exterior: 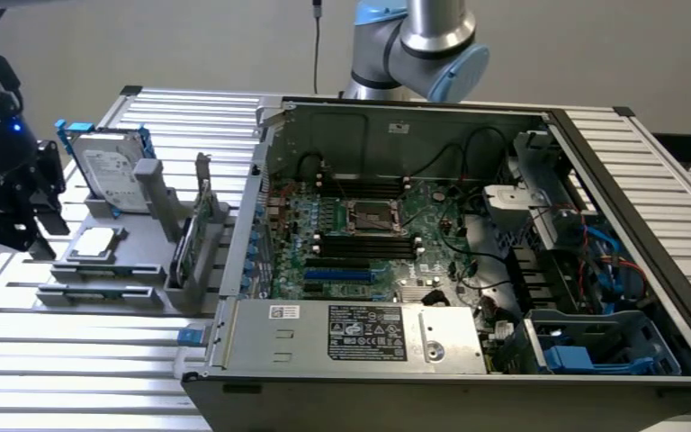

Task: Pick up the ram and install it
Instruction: 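Pick up the ram and move it above insertion slot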

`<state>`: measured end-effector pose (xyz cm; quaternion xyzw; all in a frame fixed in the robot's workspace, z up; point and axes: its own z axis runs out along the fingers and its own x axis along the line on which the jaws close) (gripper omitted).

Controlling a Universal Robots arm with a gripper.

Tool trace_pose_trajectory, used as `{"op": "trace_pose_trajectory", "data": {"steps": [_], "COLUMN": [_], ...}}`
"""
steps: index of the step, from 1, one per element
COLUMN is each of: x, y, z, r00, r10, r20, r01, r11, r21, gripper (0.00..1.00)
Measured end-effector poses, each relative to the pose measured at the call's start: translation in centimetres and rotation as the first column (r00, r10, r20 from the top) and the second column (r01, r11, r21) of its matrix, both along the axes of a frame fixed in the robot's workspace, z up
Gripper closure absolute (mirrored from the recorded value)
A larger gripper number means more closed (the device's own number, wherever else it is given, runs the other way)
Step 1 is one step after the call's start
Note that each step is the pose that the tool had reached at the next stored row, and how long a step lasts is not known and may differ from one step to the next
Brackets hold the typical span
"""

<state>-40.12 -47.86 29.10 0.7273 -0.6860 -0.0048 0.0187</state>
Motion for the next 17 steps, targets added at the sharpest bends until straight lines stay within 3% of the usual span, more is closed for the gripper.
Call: {"op": "trace_pose_trajectory", "data": {"steps": [17], "x": [0.4], "y": [-0.61], "z": [-3.09], "r00": [0.9996], "r10": [0.029], "r20": [-0.0001], "r01": [-0.029], "r11": [0.9996], "r21": [-0.0001], "gripper": [0.58]}}
